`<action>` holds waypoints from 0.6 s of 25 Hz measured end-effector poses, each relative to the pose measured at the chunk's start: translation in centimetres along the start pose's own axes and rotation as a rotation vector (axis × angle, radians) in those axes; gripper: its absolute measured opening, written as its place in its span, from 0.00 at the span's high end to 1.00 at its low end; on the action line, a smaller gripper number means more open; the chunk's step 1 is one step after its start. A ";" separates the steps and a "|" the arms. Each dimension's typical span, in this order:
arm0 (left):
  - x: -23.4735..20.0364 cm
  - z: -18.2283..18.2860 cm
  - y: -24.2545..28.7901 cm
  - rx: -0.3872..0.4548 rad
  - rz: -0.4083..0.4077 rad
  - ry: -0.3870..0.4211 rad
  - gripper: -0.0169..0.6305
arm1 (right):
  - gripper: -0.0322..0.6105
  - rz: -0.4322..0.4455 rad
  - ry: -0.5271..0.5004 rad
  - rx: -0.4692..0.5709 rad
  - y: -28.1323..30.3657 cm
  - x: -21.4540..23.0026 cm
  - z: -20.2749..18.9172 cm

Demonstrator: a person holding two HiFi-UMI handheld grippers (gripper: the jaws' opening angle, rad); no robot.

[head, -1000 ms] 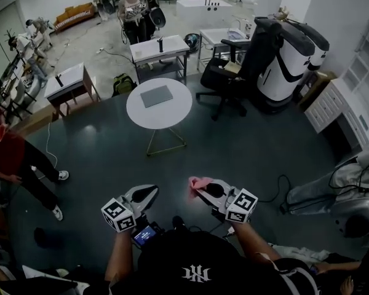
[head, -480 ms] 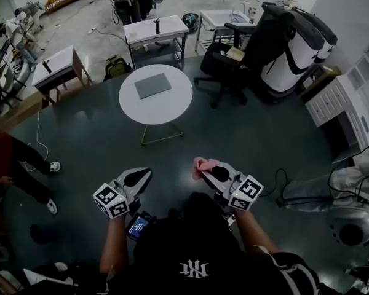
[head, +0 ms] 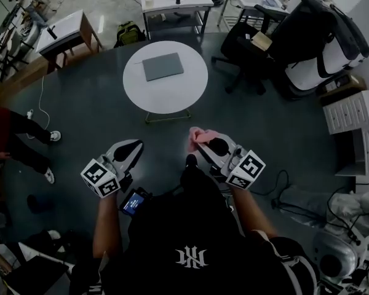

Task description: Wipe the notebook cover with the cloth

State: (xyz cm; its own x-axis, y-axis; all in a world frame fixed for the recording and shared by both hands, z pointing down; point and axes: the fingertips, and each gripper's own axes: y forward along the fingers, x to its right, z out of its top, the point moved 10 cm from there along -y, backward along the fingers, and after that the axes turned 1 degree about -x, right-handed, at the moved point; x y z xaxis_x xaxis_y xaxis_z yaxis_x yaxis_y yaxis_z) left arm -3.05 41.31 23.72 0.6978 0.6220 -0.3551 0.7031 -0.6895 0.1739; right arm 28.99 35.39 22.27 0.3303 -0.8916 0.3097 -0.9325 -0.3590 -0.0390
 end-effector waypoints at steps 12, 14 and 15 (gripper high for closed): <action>-6.3 6.9 10.3 0.039 0.228 -0.002 0.97 | 0.89 0.199 0.042 -0.044 5.6 17.5 5.1; -7.4 7.3 11.6 0.030 0.258 -0.010 0.97 | 0.89 0.221 0.047 -0.052 6.5 19.6 5.2; -8.0 7.4 12.2 0.025 0.271 -0.017 0.97 | 0.89 0.229 0.052 -0.057 7.0 20.6 5.2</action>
State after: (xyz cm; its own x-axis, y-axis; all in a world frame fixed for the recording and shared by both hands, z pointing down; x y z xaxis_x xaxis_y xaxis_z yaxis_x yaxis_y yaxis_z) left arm -1.06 25.16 21.84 0.8577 0.4073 -0.3139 0.4871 -0.8390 0.2425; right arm 30.06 13.10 23.44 0.1024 -0.9320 0.3478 -0.9894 -0.1315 -0.0610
